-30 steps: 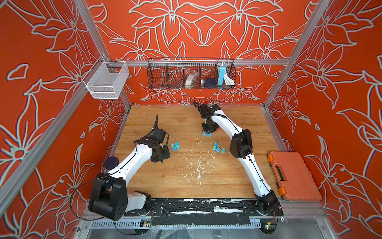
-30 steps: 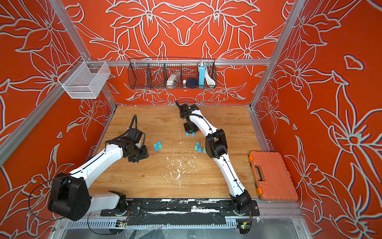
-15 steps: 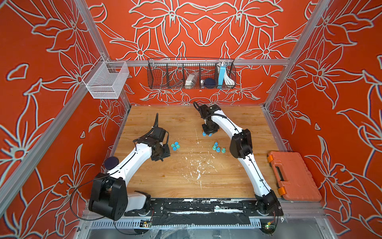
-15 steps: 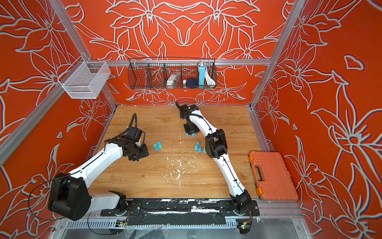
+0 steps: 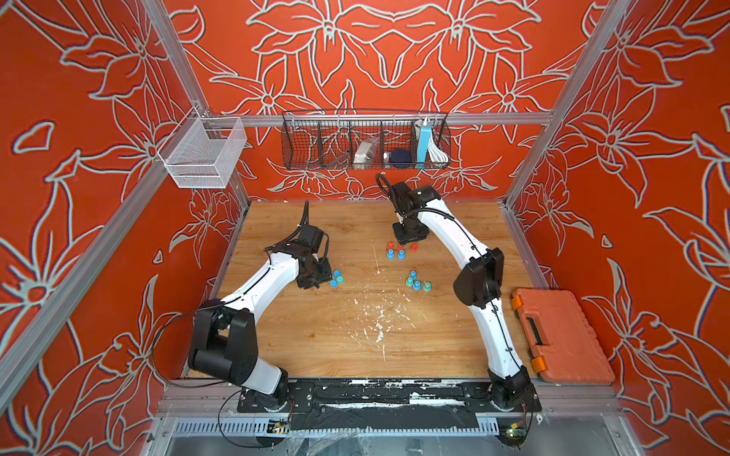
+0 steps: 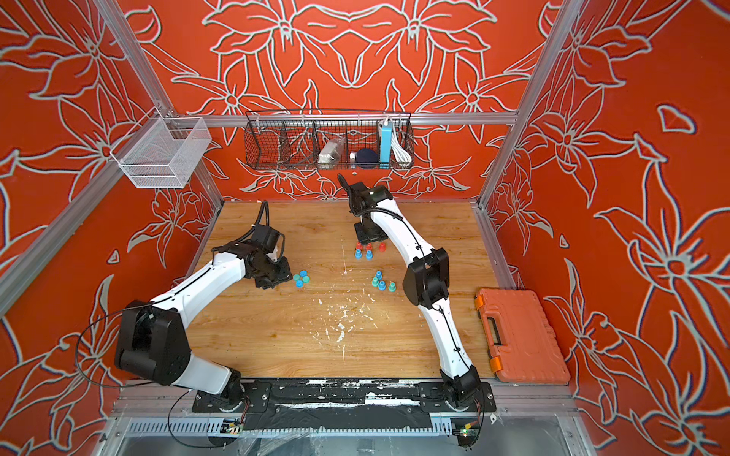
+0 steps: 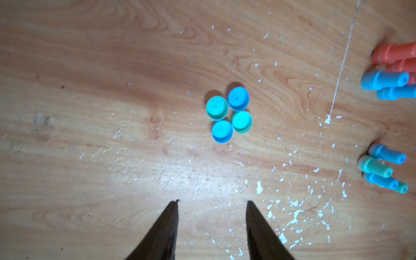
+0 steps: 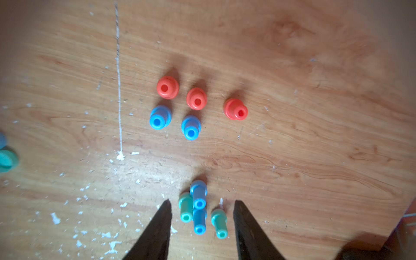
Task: Close the stamp cap
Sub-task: Move the cover to the center of the board.
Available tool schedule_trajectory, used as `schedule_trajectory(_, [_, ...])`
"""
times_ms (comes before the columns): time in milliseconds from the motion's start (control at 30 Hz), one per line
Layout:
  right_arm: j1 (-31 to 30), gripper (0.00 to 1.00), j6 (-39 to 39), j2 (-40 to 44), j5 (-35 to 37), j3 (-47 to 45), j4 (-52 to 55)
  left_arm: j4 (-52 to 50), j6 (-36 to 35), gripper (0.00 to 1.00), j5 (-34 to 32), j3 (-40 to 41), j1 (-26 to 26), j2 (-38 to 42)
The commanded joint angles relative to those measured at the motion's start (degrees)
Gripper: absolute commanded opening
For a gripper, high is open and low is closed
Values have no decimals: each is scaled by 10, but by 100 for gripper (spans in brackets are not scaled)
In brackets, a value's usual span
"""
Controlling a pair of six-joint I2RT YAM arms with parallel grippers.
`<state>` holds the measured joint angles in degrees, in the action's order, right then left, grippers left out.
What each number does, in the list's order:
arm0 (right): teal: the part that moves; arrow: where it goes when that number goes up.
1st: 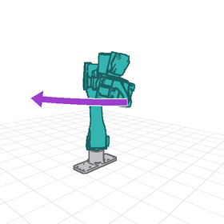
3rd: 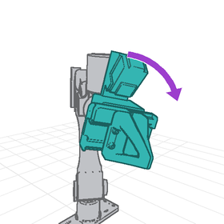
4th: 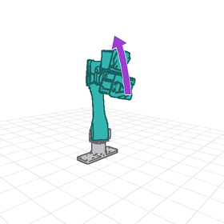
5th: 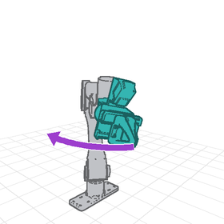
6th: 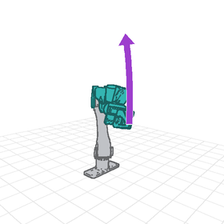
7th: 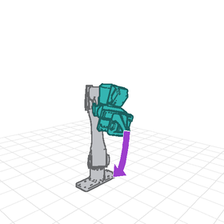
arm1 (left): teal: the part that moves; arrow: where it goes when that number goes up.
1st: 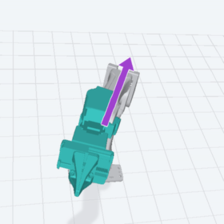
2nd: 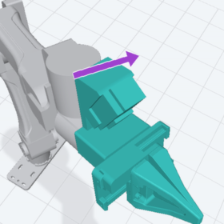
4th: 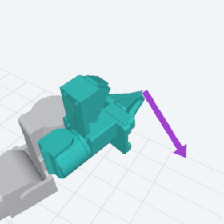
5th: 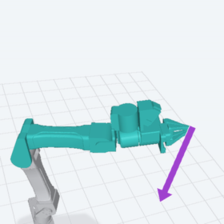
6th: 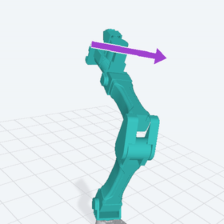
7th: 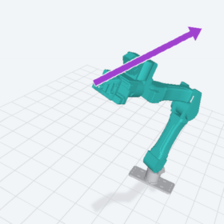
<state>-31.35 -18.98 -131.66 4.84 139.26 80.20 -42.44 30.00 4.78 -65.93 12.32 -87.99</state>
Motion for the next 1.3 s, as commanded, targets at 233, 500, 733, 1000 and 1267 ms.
schedule_trajectory(233, [10,47,-6,163,3,-225,-47,15,-3,49,21,-112,1,-114])
schedule_trajectory(500, [22,45,-13,253,-28,-397,-99,21,5,49,21,-167,12,-181])
schedule_trajectory(733, [33,44,-12,294,-39,-473,-116,18,11,49,21,-193,24,-222])
schedule_trajectory(1000, [47,43,-10,302,-49,-496,-127,22,23,49,23,-175,32,-227])
schedule_trajectory(1267, [48,43,-9,297,-55,-501,-131,32,30,49,23,-159,35,-232])
